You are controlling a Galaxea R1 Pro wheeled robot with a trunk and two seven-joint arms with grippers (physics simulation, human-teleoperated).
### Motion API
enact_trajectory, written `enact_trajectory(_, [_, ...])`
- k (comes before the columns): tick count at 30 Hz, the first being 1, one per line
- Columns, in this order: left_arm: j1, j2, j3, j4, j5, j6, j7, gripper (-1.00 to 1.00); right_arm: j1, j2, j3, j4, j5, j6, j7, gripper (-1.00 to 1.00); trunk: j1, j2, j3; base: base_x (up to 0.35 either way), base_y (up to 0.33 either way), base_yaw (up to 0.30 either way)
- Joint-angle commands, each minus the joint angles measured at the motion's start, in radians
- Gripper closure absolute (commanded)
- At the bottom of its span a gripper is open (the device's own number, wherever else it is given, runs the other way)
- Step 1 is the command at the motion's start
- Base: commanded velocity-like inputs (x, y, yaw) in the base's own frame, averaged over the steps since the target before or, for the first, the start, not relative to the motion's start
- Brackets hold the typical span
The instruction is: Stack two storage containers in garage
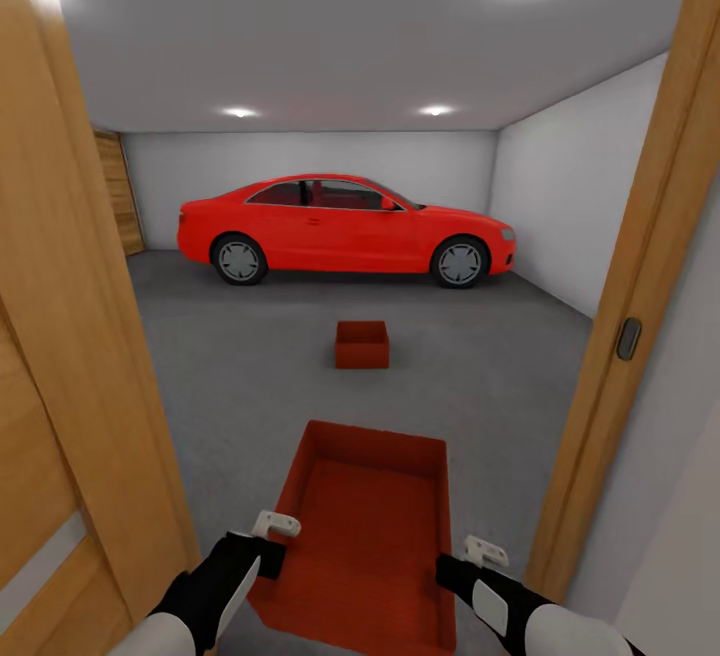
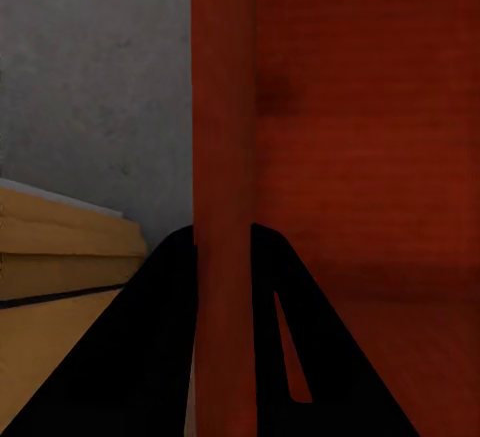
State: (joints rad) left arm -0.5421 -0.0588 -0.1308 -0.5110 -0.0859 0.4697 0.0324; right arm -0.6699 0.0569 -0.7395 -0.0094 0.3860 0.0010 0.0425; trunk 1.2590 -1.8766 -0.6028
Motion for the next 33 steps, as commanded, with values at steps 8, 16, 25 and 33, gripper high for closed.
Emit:
enact_trajectory(8, [0.001, -0.001, -0.007, 0.014, 0.003, 0.006, 0.001, 1.00, 0.000, 0.006, -0.016, -0.004, 0.025, 0.003, 0.002, 1.00, 0.000, 0.000, -0.001, 0.054, 0.000, 0.000])
enact_trajectory(16, [0.001, -0.001, -0.055, 0.104, 0.006, 0.004, 0.001, 1.00, 0.000, 0.012, 0.036, -0.004, 0.025, -0.021, 0.002, 1.00, 0.000, 0.000, -0.001, 0.307, 0.000, 0.000])
enact_trajectory(25, [0.001, -0.001, -0.055, 0.104, 0.006, 0.004, 0.001, 1.00, 0.000, 0.014, 0.036, -0.004, 0.025, -0.021, 0.002, 1.00, 0.000, 0.000, -0.001, 0.338, 0.000, 0.000])
enact_trajectory(33, [0.002, -0.001, -0.055, 0.104, 0.006, 0.004, 0.001, 1.00, 0.000, 0.014, 0.036, -0.004, 0.025, -0.021, 0.002, 1.00, 0.000, 0.000, -0.001, 0.339, 0.000, 0.000])
